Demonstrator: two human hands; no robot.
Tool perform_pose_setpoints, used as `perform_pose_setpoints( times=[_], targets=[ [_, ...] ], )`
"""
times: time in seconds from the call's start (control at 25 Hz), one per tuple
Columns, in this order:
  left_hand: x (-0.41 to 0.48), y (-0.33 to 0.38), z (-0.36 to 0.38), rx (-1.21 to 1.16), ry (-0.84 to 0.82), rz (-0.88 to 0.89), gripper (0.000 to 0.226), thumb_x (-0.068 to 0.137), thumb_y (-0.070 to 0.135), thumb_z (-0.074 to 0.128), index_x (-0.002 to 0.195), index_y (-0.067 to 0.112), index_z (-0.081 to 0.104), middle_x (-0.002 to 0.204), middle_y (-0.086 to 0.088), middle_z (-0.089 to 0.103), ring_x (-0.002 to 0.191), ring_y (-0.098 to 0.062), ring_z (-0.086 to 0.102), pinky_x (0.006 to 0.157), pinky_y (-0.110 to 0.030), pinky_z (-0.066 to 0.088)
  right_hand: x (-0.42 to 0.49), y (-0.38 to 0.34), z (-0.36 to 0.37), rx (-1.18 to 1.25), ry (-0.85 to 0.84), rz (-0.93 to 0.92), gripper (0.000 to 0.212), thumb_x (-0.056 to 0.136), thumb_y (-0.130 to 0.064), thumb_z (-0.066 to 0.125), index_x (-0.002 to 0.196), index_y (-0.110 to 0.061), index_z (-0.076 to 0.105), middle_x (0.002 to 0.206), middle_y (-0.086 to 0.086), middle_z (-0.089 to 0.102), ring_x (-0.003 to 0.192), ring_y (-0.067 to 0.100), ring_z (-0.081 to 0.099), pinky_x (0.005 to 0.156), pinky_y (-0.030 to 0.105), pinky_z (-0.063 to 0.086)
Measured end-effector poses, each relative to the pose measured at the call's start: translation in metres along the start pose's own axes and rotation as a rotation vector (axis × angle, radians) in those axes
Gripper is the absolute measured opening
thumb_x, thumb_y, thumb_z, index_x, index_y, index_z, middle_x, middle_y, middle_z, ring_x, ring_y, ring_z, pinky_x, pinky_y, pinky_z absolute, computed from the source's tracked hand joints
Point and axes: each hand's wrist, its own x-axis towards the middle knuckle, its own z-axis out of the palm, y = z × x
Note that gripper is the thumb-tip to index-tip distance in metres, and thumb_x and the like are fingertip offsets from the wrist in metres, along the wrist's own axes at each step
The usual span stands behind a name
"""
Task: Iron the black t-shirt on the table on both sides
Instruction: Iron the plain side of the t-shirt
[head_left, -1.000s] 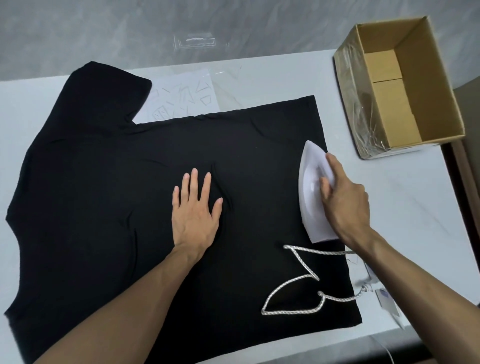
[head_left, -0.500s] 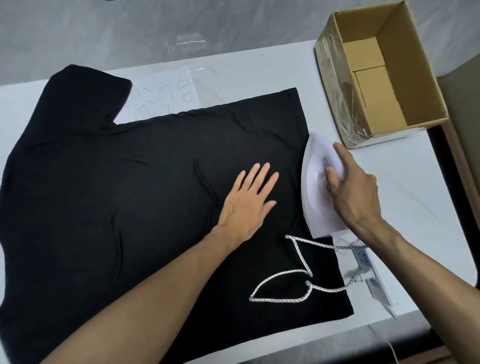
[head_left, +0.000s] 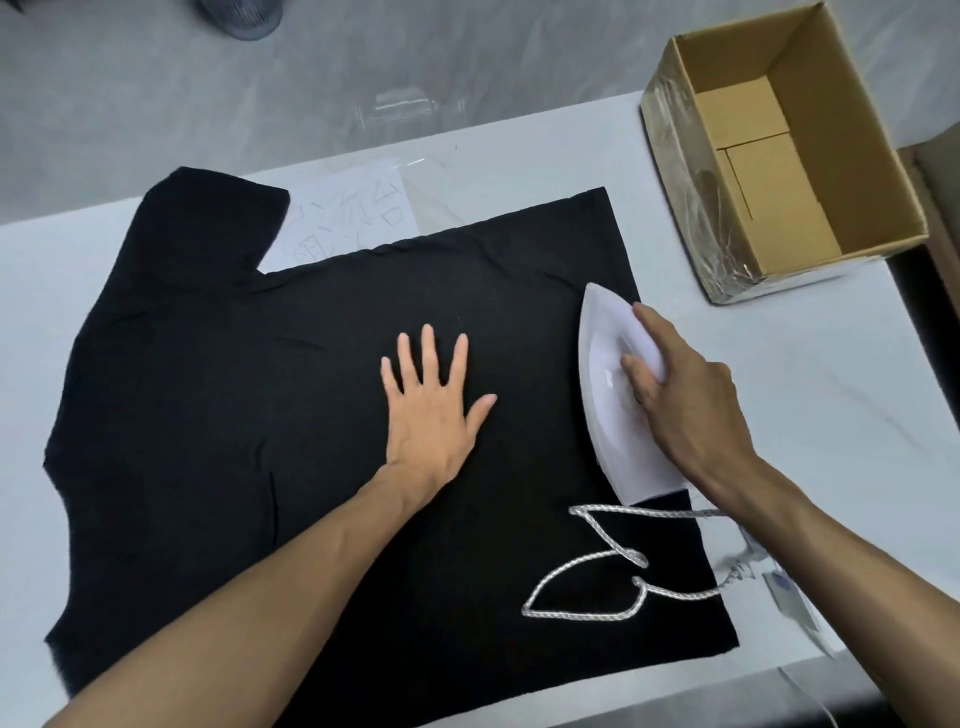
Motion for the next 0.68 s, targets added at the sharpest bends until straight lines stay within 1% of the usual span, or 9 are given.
perform_pose_setpoints(
  times=[0.12,0.32,0.36,0.4,0.44,0.48,0.52,0.56,0.68],
  targets=[
    [0.015,-0.028,0.007,0.057,-0.045,0.044,0.080,0.091,0.071,0.005,0.156,0.026,-0.007,0.162,-0.021,-0.010,0.148,-0.045,-0.010,0.117,-0.064,0.006,0.006,-0.013,0.012,0.029,-0.013,-0.013,0.050,0.099,-0.039,0.043,0.146,-0.045,0.029,0.122,0.009,0.064,0.107,0.037,0.051,0.083,0.037,0.038],
    [0.041,-0.027,-0.002,0.055,-0.030,0.102,0.080,0.091,0.071,0.008,0.156,0.026,-0.007,0.162,-0.023,-0.009,0.149,-0.042,-0.010,0.118,-0.061,0.000,0.015,-0.029,0.016,0.031,0.008,-0.035,0.050,0.099,-0.038,0.043,0.146,-0.044,0.029,0.121,0.007,0.064,0.109,0.033,0.050,0.083,0.035,0.038],
    [0.044,-0.031,-0.006,0.044,-0.029,0.112,0.080,0.092,0.071,0.011,0.156,0.026,-0.004,0.162,-0.023,-0.006,0.149,-0.041,-0.007,0.118,-0.059,0.001,0.015,-0.032,0.016,0.028,0.013,-0.035,0.050,0.099,-0.038,0.043,0.146,-0.044,0.029,0.121,0.007,0.064,0.108,0.033,0.049,0.081,0.034,0.036],
    [0.048,-0.035,-0.014,0.014,-0.014,0.105,0.079,0.093,0.070,0.017,0.157,0.025,0.004,0.162,-0.022,0.003,0.150,-0.039,0.001,0.119,-0.056,0.006,0.014,-0.035,0.015,0.026,0.015,-0.033,0.050,0.099,-0.038,0.043,0.147,-0.044,0.029,0.120,0.007,0.064,0.107,0.032,0.048,0.079,0.032,0.035],
    [0.053,-0.041,-0.022,-0.034,0.039,0.083,0.076,0.094,0.067,0.027,0.155,0.022,0.015,0.159,-0.020,0.014,0.147,-0.037,0.014,0.119,-0.052,0.014,0.014,-0.037,0.015,0.022,0.015,-0.032,0.050,0.099,-0.038,0.043,0.147,-0.044,0.029,0.120,0.007,0.064,0.106,0.031,0.048,0.079,0.032,0.034],
    [0.059,-0.049,-0.030,-0.095,0.116,0.042,0.072,0.095,0.061,0.038,0.152,0.019,0.025,0.155,-0.018,0.025,0.141,-0.035,0.026,0.116,-0.047,0.023,0.012,-0.039,0.015,0.021,0.017,-0.034,0.050,0.099,-0.037,0.043,0.147,-0.044,0.029,0.120,0.007,0.064,0.107,0.032,0.048,0.079,0.032,0.034],
    [0.069,-0.059,-0.039,-0.143,0.177,-0.005,0.069,0.094,0.055,0.048,0.148,0.015,0.031,0.151,-0.017,0.031,0.134,-0.034,0.034,0.112,-0.044,0.028,0.012,-0.040,0.016,0.024,0.019,-0.039,0.050,0.099,-0.037,0.044,0.147,-0.043,0.030,0.122,0.007,0.063,0.108,0.033,0.048,0.080,0.032,0.034],
    [0.080,-0.070,-0.047,-0.155,0.190,-0.049,0.068,0.093,0.050,0.054,0.146,0.011,0.034,0.149,-0.016,0.035,0.131,-0.034,0.037,0.109,-0.043,0.030,0.011,-0.042,0.018,0.030,0.017,-0.046,0.050,0.099,-0.036,0.044,0.147,-0.043,0.030,0.123,0.006,0.063,0.110,0.034,0.049,0.081,0.033,0.035],
    [0.121,-0.100,-0.067,-0.136,0.037,-0.122,0.061,0.091,0.049,0.060,0.133,0.007,0.046,0.134,-0.015,0.049,0.118,-0.035,0.047,0.096,-0.043,0.039,0.013,-0.045,0.025,0.060,0.012,-0.049,0.050,0.099,-0.036,0.045,0.146,-0.043,0.031,0.124,0.003,0.063,0.110,0.031,0.049,0.081,0.031,0.035]
  ],
)
